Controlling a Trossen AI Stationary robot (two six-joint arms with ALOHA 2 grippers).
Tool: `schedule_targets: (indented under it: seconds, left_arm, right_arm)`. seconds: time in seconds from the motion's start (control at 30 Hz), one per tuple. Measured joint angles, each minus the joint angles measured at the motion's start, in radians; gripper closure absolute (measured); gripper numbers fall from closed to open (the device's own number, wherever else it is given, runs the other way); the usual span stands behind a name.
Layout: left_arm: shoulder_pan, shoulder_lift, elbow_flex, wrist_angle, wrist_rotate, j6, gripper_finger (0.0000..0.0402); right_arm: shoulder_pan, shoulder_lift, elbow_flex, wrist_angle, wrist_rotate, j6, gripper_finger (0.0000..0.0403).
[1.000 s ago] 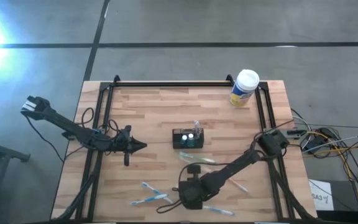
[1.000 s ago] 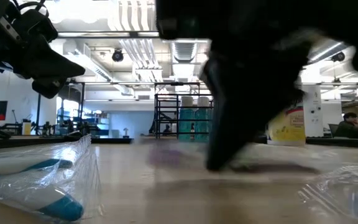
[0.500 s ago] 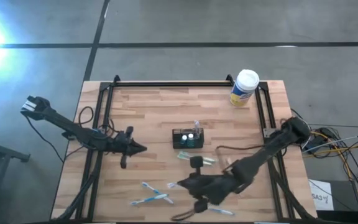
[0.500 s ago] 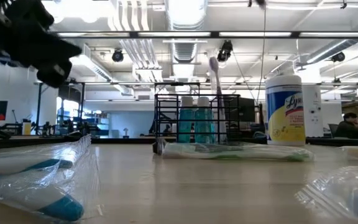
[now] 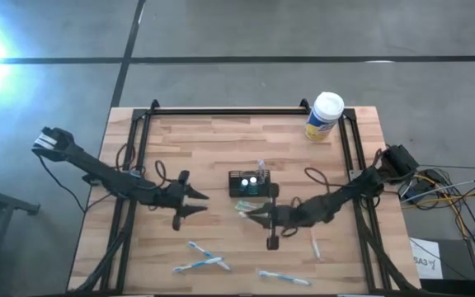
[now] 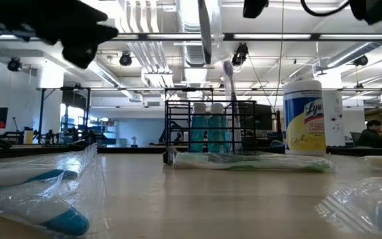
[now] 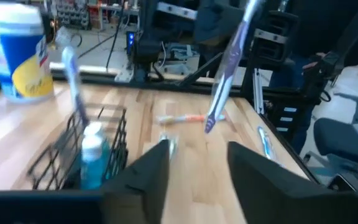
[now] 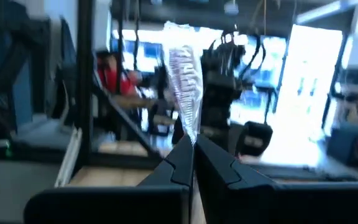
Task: Pick & Place toothbrushing station
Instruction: Put the violet toothbrush into the black organizer
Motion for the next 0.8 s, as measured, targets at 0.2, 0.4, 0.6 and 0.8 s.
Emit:
schedule_targets:
  seconds: [0.2,0.4,0.6,0.8]
  left_arm:
    - [0.002,0.107,0.18,-0.007,0.0,0.167,0.0168]
    - [0.045,0.178,0.354,-0.105,0.0,0.209,0.0155]
    - [0.069,0.239,0.392,-0.14,0.038,0.217,0.0158]
    - [0.097,0.28,0.403,-0.08,0.09,0.195,0.0158]
  right_arm:
    - [-0.06,-0.005,-0.014,0.058,-0.019,-0.082,0.0395]
    - [-0.091,-0.002,-0.013,0.047,-0.031,-0.104,0.0395]
    - [-0.091,-0.005,-0.014,0.048,-0.062,-0.153,0.0395]
    - [-0.096,-0.01,-0.014,0.053,-0.066,-0.165,0.0395]
